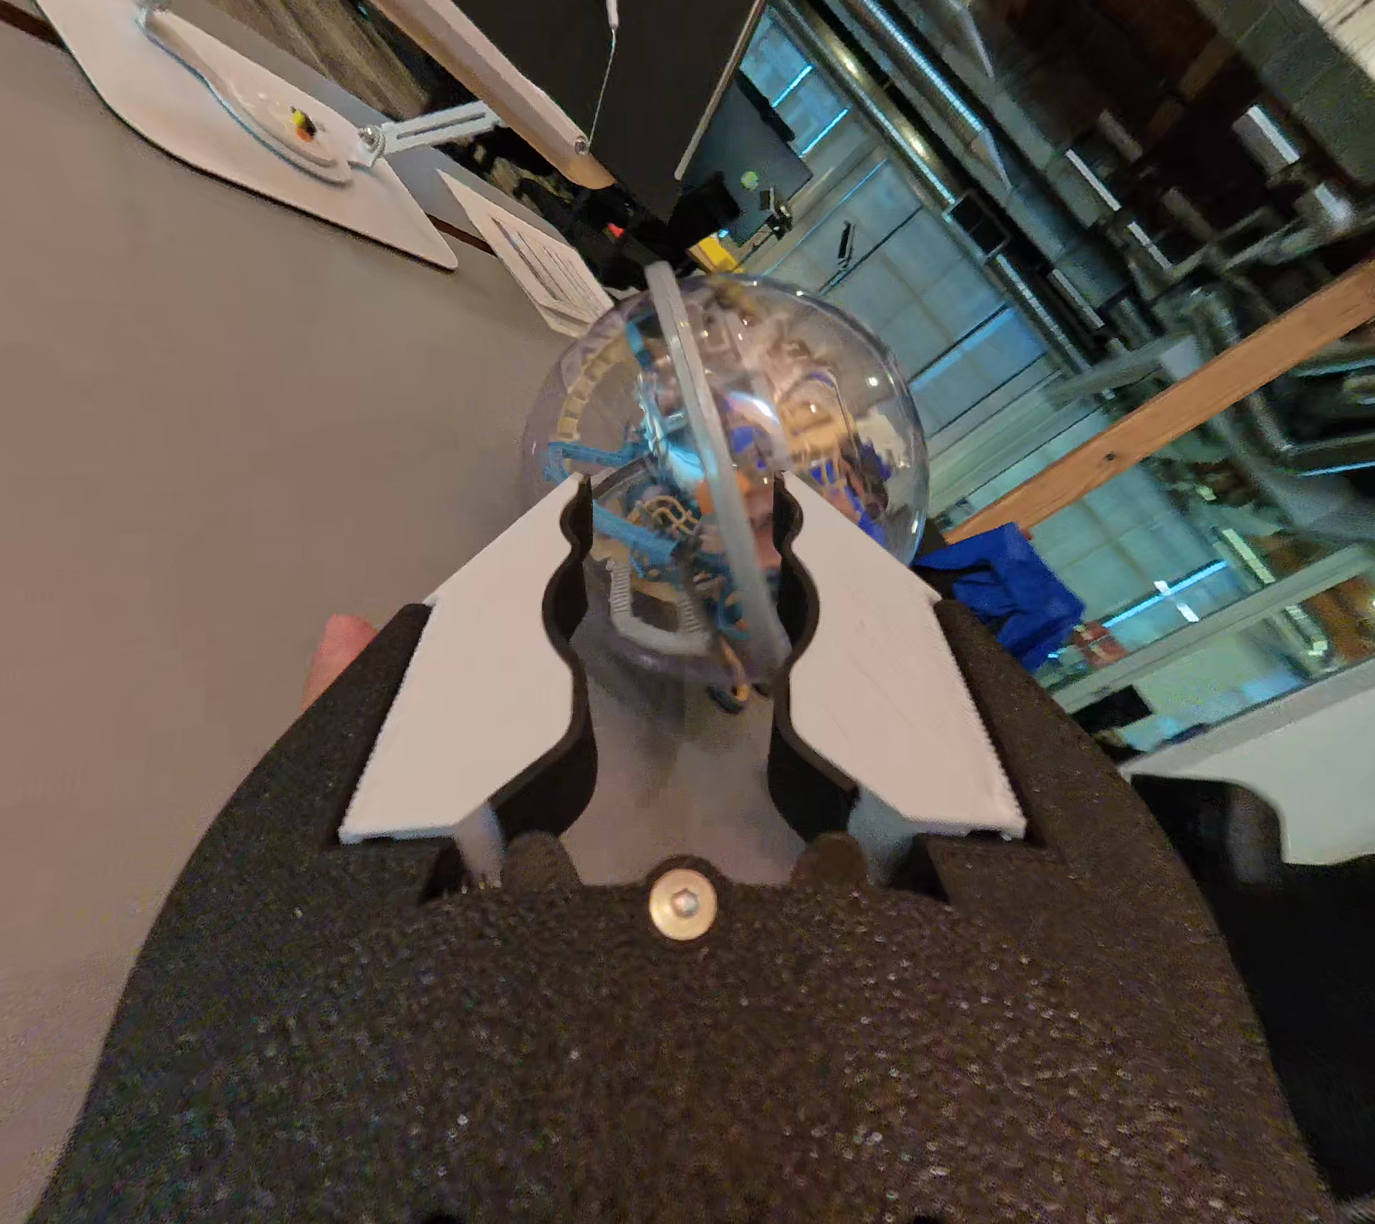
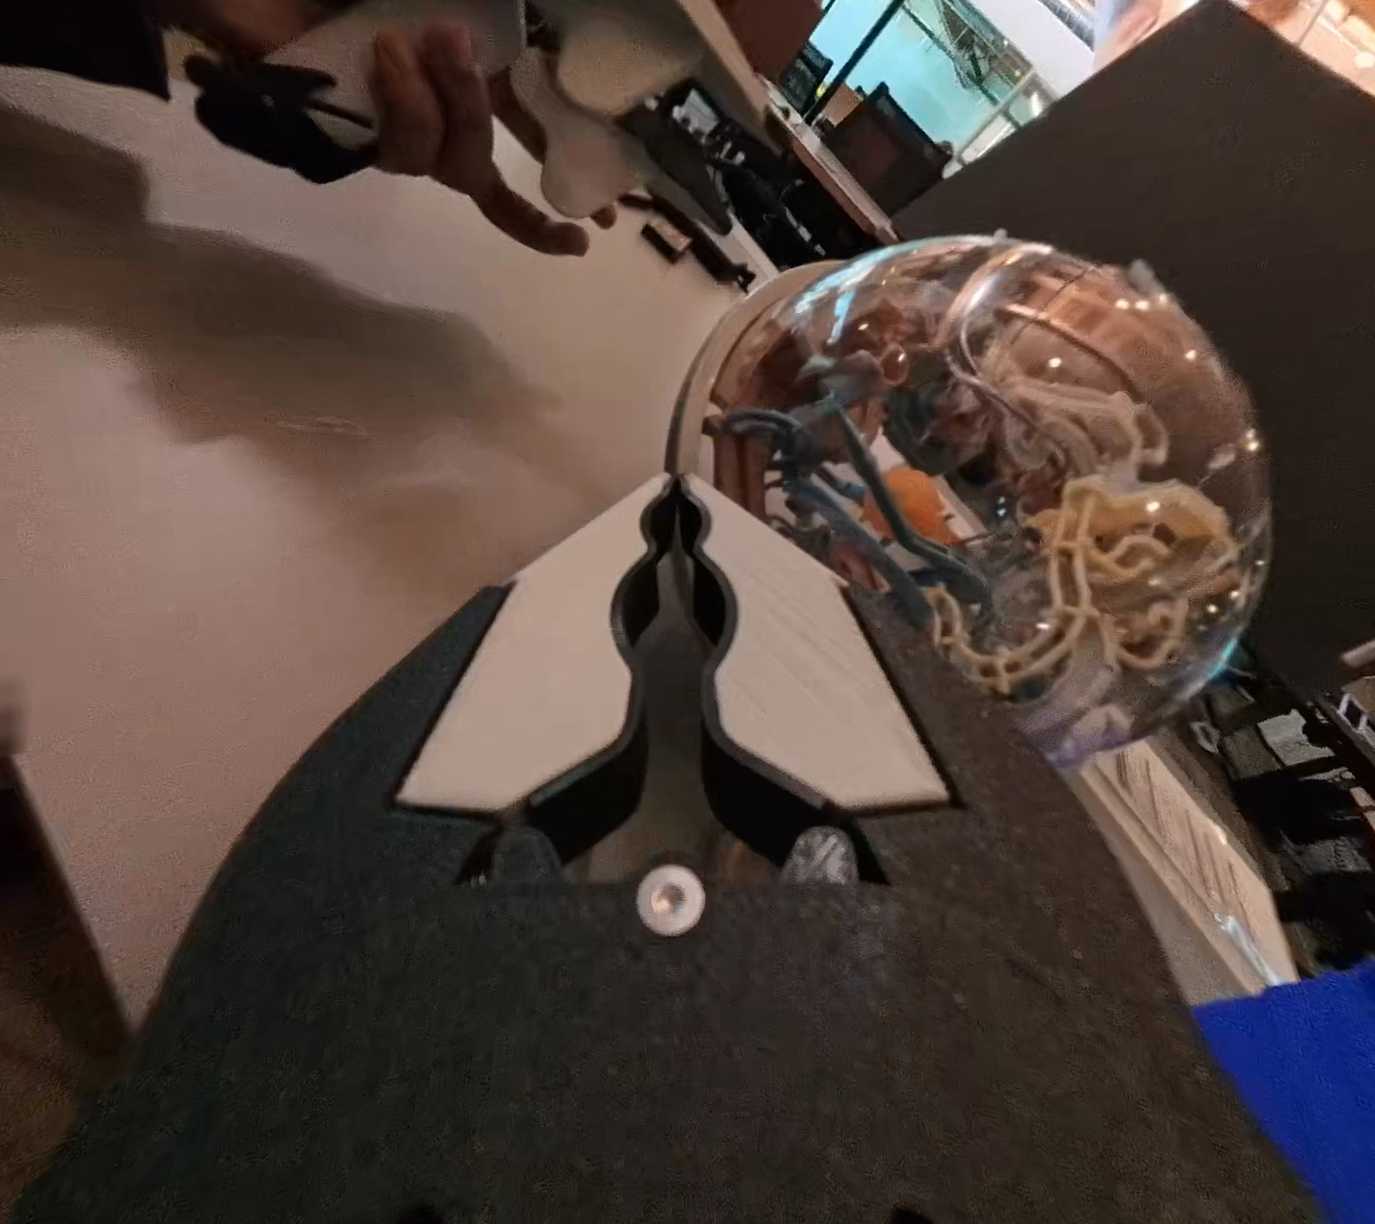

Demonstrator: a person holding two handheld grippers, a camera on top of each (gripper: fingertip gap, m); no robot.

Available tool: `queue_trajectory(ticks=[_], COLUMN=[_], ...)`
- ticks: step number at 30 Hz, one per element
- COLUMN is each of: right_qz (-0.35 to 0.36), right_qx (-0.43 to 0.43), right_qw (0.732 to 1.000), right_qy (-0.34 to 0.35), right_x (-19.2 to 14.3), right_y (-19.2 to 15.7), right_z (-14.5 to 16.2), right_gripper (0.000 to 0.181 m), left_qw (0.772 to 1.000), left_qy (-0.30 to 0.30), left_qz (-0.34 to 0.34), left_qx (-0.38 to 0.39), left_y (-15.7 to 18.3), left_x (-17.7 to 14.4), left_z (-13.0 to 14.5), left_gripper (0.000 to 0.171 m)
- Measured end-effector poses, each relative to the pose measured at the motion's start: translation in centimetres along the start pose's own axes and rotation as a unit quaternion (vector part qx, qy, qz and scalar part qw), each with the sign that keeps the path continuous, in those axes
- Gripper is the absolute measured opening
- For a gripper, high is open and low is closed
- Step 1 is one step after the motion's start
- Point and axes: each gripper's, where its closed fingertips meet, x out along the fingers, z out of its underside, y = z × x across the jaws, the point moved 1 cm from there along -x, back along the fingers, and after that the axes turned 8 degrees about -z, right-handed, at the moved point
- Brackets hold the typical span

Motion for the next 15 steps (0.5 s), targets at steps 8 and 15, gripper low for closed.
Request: queue_trajectory(ticks=[8, 15], right_qz=[0.034, 0.035], right_qx=[0.11, 0.398], right_qw=[0.989, 0.891], right_qy=[0.093, 0.214], right_x=[-5.7, -9.6], right_y=[-1.4, 5.3], right_z=[-2.1, -0.4], right_gripper=[0.0, 0.066], left_qw=[0.997, 0.982], left_qy=[-0.051, -0.092], left_qz=[0.062, 0.099], left_qx=[0.008, 0.133], left_y=[1.6, 5.2], left_x=[-0.5, -0.4], left_z=[1.4, 4.5], left_gripper=[0.046, 0.046])
